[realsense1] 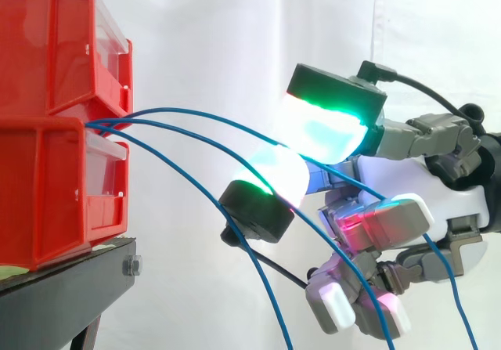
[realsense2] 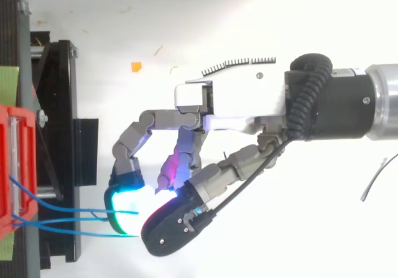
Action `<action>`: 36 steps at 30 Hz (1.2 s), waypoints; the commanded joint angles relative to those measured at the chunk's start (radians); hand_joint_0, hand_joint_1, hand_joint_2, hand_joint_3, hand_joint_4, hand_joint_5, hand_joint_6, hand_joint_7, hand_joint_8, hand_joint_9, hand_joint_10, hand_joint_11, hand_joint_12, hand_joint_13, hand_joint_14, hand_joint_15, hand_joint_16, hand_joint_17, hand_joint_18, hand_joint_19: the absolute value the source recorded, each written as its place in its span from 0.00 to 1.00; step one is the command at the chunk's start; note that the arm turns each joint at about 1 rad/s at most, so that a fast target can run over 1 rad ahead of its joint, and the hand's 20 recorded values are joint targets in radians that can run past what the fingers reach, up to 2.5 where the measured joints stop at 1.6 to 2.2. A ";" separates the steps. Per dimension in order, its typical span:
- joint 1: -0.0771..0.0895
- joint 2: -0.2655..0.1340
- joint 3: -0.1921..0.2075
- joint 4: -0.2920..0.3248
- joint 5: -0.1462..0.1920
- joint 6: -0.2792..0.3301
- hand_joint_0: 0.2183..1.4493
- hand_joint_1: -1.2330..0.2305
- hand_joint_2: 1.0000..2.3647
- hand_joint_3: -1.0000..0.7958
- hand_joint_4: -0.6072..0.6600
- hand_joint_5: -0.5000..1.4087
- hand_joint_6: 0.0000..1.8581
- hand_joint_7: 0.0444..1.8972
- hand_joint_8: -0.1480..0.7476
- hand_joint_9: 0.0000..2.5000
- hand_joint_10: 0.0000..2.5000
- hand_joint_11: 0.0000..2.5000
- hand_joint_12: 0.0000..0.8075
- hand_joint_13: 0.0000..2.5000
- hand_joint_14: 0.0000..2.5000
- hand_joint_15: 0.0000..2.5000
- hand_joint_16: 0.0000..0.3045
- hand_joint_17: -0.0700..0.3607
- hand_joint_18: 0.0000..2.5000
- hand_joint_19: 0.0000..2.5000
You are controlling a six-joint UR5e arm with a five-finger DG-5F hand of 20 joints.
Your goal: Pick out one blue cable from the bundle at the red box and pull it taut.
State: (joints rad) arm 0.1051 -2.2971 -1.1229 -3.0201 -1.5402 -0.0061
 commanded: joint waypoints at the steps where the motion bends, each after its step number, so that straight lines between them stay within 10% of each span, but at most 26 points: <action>1: -0.001 0.001 0.000 -0.013 -0.001 0.000 0.31 0.30 0.01 0.43 0.42 0.25 0.48 0.53 0.49 0.59 0.01 0.33 0.42 0.41 0.01 0.19 0.18 0.45 0.45 0.24; 22: 0.001 0.068 -0.002 -0.166 0.006 -0.002 0.32 0.36 0.01 0.40 0.43 0.24 0.48 0.50 0.48 0.54 0.01 0.32 0.42 0.36 0.01 0.20 0.18 0.44 0.38 0.26; 36: 0.012 0.107 -0.089 -0.191 0.052 0.005 0.33 0.39 0.00 0.37 0.44 0.24 0.48 0.49 0.51 0.53 0.01 0.30 0.44 0.34 0.01 0.19 0.19 0.46 0.35 0.26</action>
State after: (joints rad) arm 0.1139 -2.1956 -1.1898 -3.2161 -1.4980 -0.0052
